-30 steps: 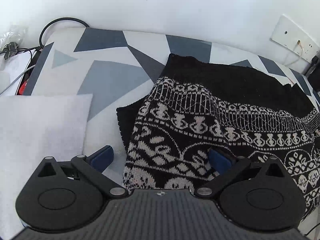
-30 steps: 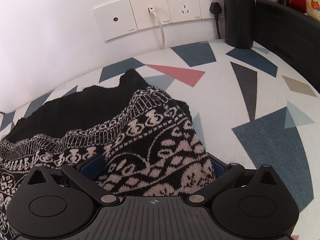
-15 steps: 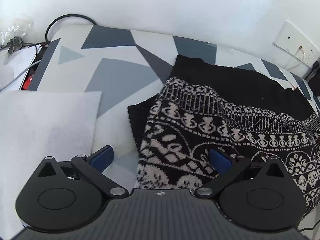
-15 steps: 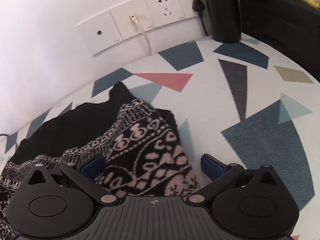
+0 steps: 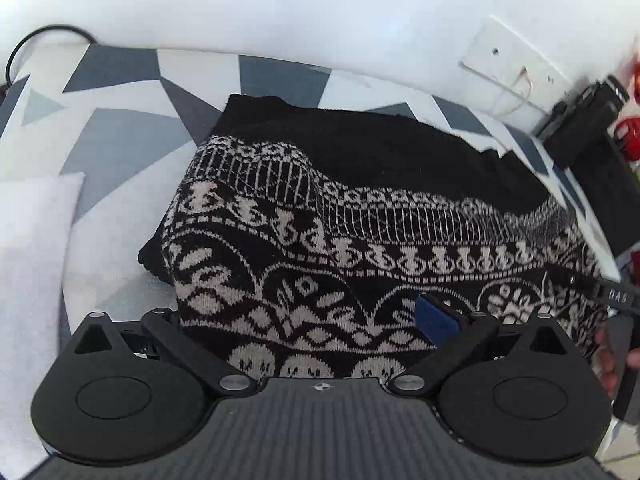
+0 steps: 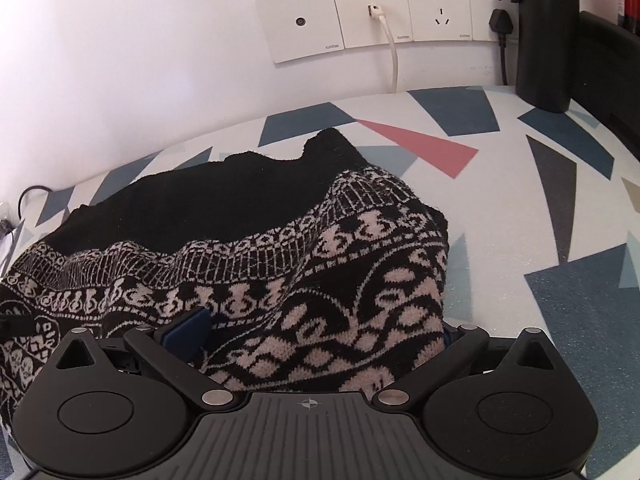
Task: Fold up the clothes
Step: 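Press and smooth the folded sweater with both grippers, closing them on top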
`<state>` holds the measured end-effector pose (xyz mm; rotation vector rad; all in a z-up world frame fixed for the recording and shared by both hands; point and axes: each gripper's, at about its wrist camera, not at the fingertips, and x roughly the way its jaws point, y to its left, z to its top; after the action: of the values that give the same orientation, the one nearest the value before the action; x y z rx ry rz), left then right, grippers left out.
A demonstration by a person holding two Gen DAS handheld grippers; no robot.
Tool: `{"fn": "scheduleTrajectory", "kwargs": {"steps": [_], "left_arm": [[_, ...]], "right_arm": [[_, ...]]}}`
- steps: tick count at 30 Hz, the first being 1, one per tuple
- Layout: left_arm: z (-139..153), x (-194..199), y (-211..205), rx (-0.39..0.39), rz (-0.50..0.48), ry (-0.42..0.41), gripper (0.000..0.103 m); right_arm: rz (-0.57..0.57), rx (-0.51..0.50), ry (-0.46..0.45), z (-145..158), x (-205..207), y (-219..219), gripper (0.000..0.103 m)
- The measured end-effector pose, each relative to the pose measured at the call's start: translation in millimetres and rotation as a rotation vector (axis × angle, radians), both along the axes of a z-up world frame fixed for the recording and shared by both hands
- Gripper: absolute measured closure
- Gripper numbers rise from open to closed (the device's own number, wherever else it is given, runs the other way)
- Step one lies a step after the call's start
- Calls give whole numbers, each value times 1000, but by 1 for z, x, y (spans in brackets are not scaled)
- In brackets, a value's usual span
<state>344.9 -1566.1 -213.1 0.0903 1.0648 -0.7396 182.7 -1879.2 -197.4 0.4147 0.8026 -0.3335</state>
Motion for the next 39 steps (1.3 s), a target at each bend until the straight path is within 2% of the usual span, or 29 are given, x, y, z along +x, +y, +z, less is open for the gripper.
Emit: {"fn": "scheduleTrajectory", "kwargs": {"steps": [3,8,11,16,18,21,23,28,33,35,37,39], "left_arm": [[0,-15,-7,54,6,-39,2],[1,-44,4,49,30,-19,2],[2,-67,18,55,18,8,2],[4,-89,38,60,56,30,1],[5,-95,47,54,76,44,1],[6,-82,59,-7,132,104,0],[5,-82,55,17,118,91,0],[4,-95,36,141,45,-2,0],[3,-101,30,117,96,-7,1],[3,-103,25,97,77,1,2],[4,-107,20,75,43,7,5],[6,-112,13,48,9,15,14]], "right_arm": [[51,-9,16,1,3,7,1],[98,-13,32,2,-6,35,1],[112,-15,33,3,-23,51,1],[136,-1,28,6,-55,68,1],[82,17,21,8,-65,62,1],[-54,124,-26,11,-76,37,1],[-82,153,-26,12,-76,25,1],[13,2,78,10,-62,44,1],[46,-3,67,10,-56,62,1],[60,-5,62,10,-53,70,4],[73,-7,58,10,-51,77,20],[88,10,43,12,-51,82,32]]}}
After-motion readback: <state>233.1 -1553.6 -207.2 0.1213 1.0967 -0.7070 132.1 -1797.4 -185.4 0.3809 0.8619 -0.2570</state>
